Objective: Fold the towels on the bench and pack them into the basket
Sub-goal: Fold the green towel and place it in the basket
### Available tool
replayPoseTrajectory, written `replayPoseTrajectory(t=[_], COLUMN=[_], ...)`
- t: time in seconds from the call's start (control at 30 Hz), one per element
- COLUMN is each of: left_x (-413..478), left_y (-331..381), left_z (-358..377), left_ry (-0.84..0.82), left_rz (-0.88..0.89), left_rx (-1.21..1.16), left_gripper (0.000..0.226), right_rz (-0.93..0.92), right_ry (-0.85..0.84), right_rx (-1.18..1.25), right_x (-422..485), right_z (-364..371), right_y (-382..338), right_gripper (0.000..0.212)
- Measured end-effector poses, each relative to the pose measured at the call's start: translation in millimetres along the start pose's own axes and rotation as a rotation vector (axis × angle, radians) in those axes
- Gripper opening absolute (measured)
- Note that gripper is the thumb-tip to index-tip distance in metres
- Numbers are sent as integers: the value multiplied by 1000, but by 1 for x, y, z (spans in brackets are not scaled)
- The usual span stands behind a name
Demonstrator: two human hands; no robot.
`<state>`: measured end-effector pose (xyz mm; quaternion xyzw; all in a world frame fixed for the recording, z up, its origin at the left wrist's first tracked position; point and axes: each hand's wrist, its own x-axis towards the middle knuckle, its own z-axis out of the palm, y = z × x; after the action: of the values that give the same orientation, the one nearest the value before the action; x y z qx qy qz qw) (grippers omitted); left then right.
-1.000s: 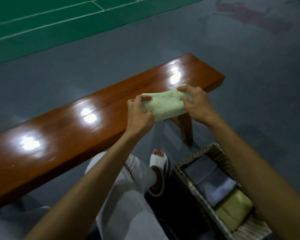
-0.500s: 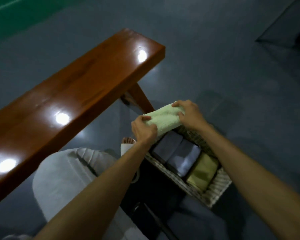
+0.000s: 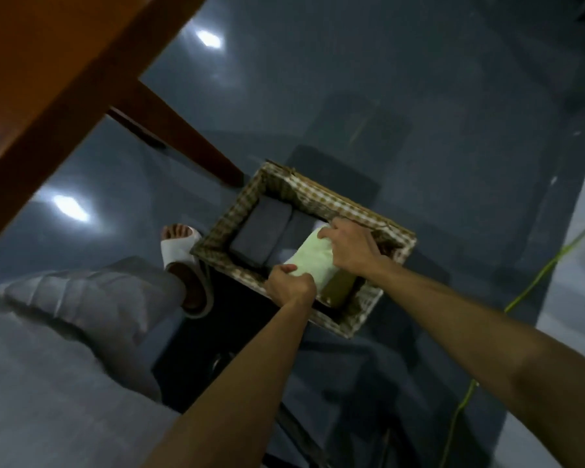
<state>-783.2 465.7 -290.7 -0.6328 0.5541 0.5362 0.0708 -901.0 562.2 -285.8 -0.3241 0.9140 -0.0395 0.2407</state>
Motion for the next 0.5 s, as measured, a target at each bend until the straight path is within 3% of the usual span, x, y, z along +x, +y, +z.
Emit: replayPoseTrajectory(t=[0.23, 0.3, 0.4, 0.5], left_x=[-28, -23, -12, -13], left_y=[-23, -27, -33, -31], left_z=[43, 45, 46, 48], left_ry=[-106, -235, -469, -540], left_rz=[23, 9, -6, 165], left_rx=[32, 133, 277, 628], left_gripper=[33, 39, 73, 78], right_rz=[84, 75, 55, 53], right_ry=[-140, -113, -107, -100], right_rx=[-68, -85, -147, -150], right_x=[-3, 3, 14, 21], right_z=[29, 33, 43, 52], right_y=[48, 50, 49, 47], right_gripper=[52, 49, 44, 55])
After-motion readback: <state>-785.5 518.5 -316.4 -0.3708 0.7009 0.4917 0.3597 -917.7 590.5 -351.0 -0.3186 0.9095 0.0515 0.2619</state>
